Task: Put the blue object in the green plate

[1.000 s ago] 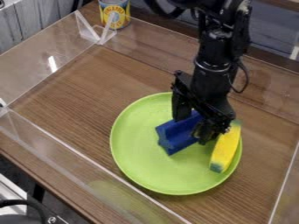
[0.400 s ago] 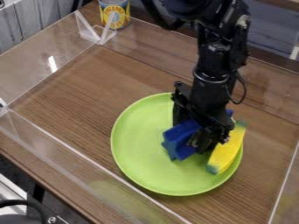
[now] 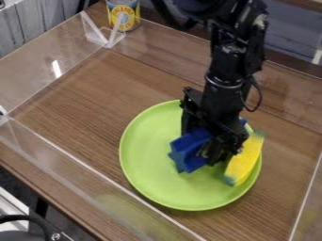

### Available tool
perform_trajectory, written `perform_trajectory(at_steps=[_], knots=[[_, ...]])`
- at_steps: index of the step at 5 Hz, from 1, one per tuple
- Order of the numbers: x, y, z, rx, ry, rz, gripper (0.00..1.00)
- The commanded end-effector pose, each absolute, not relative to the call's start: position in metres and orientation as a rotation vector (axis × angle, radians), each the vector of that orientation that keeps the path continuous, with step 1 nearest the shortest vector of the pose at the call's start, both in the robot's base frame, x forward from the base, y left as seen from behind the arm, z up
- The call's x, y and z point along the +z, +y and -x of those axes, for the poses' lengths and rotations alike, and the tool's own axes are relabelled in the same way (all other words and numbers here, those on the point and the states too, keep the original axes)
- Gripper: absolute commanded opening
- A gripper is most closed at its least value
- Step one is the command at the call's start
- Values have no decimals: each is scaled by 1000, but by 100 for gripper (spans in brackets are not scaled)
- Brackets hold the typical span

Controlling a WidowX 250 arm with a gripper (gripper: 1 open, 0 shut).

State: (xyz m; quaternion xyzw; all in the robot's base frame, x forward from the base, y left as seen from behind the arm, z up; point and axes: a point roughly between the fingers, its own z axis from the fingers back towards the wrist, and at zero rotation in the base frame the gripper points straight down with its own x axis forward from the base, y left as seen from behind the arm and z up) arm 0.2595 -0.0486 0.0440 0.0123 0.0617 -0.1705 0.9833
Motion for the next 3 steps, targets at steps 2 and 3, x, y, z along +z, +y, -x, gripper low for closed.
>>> perform_trajectory(at_steps=[2, 3], knots=[[72, -45, -271, -304, 30, -25, 100], [83, -42, -272, -287, 8, -28, 100]])
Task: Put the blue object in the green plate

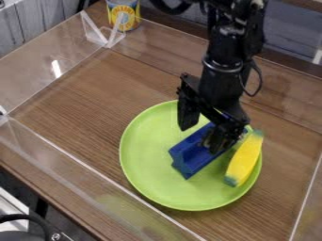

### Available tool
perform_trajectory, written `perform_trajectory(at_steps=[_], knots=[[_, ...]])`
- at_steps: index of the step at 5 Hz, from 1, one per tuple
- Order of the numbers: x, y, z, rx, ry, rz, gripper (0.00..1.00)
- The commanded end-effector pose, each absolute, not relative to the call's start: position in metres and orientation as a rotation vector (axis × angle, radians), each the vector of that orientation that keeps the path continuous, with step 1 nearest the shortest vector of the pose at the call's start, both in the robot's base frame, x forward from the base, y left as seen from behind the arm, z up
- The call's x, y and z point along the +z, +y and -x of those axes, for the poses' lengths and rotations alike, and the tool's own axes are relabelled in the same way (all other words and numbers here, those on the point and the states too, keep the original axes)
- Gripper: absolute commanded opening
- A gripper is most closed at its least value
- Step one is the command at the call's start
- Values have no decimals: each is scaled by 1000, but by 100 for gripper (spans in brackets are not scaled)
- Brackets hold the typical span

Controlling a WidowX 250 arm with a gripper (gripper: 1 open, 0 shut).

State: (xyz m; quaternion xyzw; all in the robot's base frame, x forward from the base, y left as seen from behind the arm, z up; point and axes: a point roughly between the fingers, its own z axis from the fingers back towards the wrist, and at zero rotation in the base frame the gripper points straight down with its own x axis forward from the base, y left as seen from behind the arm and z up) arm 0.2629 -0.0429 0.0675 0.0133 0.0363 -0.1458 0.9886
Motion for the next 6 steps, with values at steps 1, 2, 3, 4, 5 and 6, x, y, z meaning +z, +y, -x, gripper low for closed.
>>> perform_trajectory(at_steps=[1, 2, 3, 4, 5, 6], knots=[[95, -39, -273, -273, -13, -33, 100], [119, -33, -276, -235, -60, -43, 100], [135, -26, -274, -206, -92, -48, 100], [132, -26, -274, -197, -100, -39, 100], [128, -27, -274, -197, -93, -33, 100], [125, -28, -273, -195, -85, -27, 100]])
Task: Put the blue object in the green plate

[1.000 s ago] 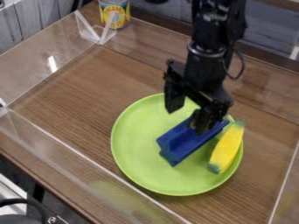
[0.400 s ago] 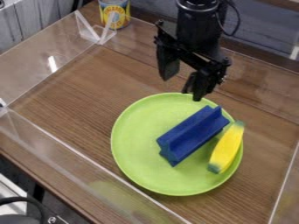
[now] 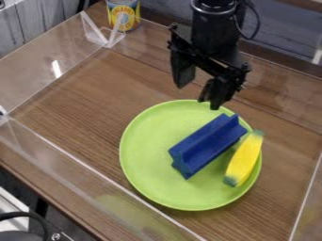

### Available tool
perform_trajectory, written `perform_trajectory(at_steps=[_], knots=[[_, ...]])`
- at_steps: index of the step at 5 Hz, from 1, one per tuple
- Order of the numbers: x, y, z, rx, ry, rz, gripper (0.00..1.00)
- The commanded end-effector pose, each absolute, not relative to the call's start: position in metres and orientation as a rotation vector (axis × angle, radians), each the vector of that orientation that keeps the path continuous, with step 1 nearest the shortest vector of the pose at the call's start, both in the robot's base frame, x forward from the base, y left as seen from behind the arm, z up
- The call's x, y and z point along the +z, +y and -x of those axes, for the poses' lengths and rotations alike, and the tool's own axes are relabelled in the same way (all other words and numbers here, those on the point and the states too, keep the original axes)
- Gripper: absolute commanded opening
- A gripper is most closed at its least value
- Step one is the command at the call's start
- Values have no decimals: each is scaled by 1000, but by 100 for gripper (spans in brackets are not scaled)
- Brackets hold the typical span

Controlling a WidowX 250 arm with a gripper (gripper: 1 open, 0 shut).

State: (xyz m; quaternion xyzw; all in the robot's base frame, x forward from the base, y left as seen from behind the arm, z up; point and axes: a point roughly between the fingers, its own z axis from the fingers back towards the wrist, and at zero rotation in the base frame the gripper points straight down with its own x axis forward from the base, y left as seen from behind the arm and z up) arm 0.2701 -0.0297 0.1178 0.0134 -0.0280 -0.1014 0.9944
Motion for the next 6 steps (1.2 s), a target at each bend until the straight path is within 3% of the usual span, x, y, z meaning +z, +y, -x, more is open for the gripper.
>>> perform_trajectory(at_steps=[1, 6], knots=[[121, -29, -272, -192, -78, -21, 100], [108, -33, -270, -178, -56, 7, 100]])
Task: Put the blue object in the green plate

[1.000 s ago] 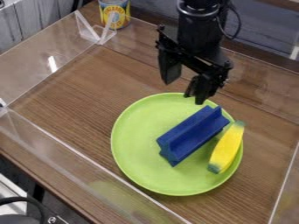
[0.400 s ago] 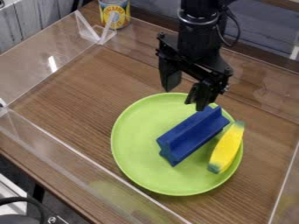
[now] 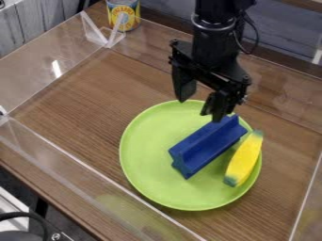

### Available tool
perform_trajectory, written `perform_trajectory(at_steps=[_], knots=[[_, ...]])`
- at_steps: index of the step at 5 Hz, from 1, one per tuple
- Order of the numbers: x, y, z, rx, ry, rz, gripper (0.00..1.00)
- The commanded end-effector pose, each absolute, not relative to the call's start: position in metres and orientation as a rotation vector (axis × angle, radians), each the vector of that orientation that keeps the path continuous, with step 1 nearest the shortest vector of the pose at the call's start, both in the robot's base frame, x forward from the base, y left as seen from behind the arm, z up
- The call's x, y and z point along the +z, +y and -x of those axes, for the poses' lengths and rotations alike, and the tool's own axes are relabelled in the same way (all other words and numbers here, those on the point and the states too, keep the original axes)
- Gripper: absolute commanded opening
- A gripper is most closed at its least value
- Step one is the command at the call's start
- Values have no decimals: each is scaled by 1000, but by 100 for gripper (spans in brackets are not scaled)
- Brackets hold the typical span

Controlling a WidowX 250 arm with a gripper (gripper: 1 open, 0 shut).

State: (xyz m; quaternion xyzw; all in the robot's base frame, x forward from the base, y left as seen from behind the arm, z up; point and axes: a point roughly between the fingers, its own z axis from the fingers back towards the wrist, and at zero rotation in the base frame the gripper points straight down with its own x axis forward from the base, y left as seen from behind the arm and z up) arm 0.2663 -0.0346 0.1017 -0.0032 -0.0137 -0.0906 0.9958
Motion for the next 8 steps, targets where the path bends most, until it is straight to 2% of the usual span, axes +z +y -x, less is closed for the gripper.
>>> perform_trajectory(at_steps=[1, 5, 8], knots=[[106, -34, -270, -176, -54, 11, 100], [104, -22, -272, -161, -28, 27, 100], [110, -3, -277, -132, -28, 29, 100]])
